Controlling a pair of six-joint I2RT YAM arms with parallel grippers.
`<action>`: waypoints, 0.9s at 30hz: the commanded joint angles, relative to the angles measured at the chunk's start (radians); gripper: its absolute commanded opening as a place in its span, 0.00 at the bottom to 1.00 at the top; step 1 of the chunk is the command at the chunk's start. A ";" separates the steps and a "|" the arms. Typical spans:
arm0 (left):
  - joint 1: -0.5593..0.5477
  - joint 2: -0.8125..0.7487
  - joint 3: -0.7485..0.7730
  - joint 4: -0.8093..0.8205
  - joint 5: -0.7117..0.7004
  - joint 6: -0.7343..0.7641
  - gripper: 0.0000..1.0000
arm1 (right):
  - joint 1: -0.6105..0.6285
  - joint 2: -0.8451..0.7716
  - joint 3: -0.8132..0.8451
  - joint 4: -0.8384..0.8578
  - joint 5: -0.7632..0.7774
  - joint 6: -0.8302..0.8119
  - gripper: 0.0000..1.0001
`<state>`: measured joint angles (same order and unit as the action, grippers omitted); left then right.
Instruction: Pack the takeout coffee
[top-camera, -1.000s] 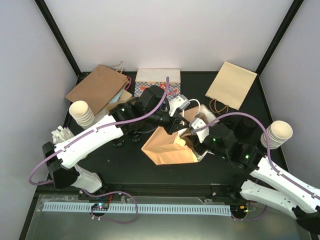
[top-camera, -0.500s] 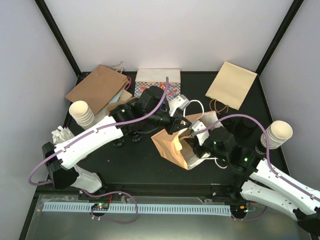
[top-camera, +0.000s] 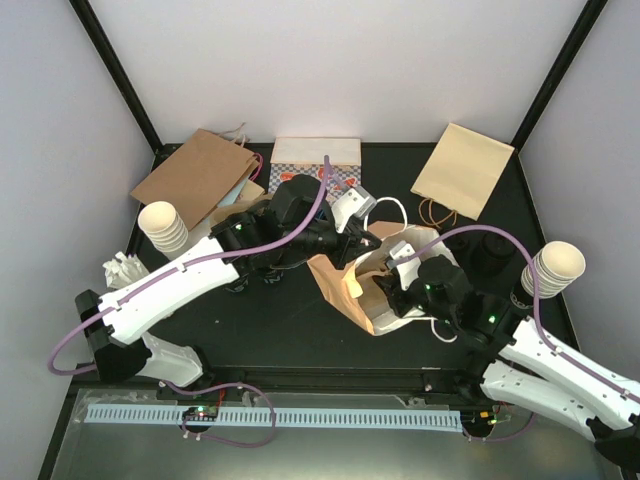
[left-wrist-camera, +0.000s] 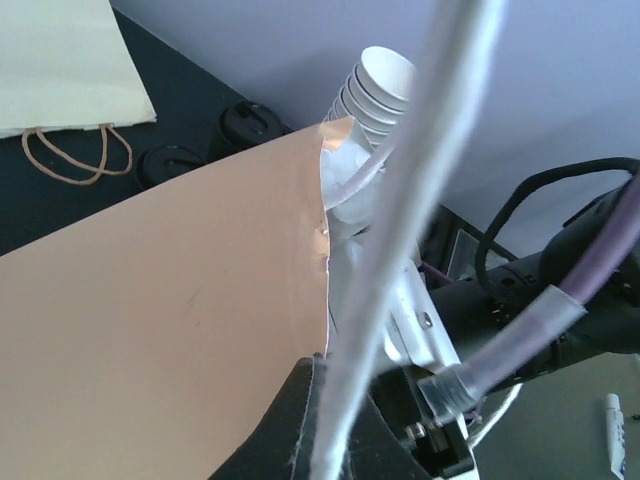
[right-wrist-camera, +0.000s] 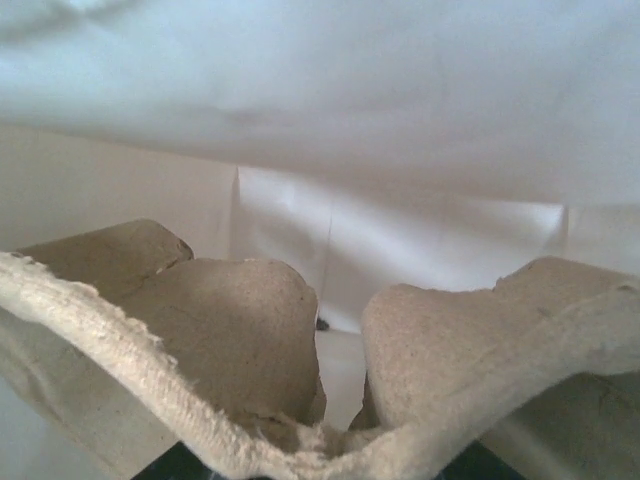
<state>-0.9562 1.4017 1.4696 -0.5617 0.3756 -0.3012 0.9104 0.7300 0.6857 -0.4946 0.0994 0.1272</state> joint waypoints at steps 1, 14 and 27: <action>-0.009 -0.053 0.009 0.077 -0.042 0.017 0.02 | 0.006 -0.012 -0.021 -0.007 0.028 0.059 0.26; -0.047 -0.027 0.007 0.082 0.027 0.056 0.02 | 0.005 0.167 0.036 -0.024 0.030 0.061 0.26; -0.050 -0.044 -0.080 0.243 0.141 -0.027 0.02 | -0.024 0.252 0.071 -0.054 0.000 0.091 0.27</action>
<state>-0.9833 1.3827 1.3979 -0.4709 0.3916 -0.2897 0.8948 0.9558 0.7303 -0.5411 0.1207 0.2058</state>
